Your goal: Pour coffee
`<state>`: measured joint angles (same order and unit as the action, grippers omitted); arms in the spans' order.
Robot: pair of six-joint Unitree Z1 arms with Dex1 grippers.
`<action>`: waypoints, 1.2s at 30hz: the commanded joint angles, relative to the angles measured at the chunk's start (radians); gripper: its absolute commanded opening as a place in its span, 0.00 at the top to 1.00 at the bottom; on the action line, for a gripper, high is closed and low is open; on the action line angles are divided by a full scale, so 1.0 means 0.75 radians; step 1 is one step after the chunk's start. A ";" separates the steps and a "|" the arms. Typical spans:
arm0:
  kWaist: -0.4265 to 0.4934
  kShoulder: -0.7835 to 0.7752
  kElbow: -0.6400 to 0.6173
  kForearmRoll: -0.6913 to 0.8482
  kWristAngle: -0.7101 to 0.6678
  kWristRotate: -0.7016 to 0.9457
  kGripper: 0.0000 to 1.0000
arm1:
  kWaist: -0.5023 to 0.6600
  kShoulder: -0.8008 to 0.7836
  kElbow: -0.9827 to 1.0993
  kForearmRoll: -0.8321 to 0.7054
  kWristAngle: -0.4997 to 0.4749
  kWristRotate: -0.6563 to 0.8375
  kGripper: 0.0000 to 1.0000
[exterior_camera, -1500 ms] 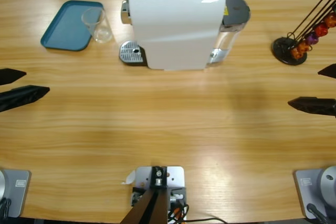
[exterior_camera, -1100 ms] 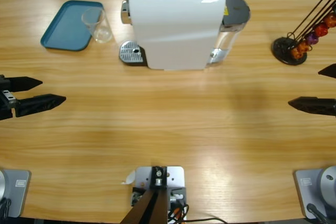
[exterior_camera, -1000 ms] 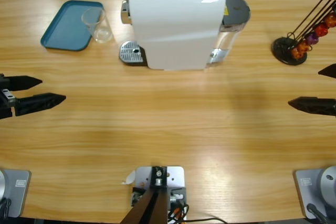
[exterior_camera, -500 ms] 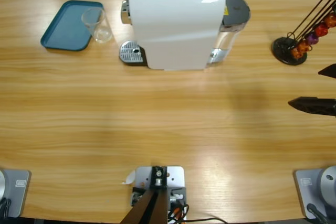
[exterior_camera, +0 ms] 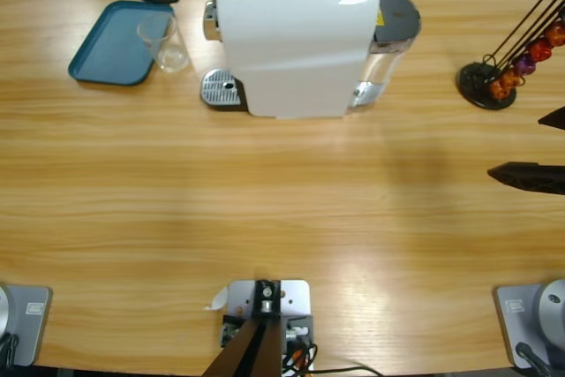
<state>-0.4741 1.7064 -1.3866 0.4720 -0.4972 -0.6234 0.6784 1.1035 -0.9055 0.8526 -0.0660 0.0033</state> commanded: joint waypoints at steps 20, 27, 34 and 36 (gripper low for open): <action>0.067 0.099 0.001 0.017 -0.071 -0.002 0.98 | -0.010 -0.001 0.041 0.000 0.010 0.012 0.01; 0.059 0.142 -0.014 -0.016 -0.258 0.001 0.36 | -0.009 0.007 0.039 0.000 0.010 0.012 0.01; 0.095 0.037 -0.042 -0.016 -0.195 -0.004 0.02 | -0.009 0.019 0.037 0.002 0.010 0.012 0.01; 0.089 0.054 -0.056 -0.016 -0.217 0.001 0.07 | -0.009 0.023 0.036 0.002 0.010 0.012 0.01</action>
<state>-0.4144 1.7509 -1.3955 0.4669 -0.6607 -0.6234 0.6784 1.1035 -0.9055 0.8526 -0.0660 0.0033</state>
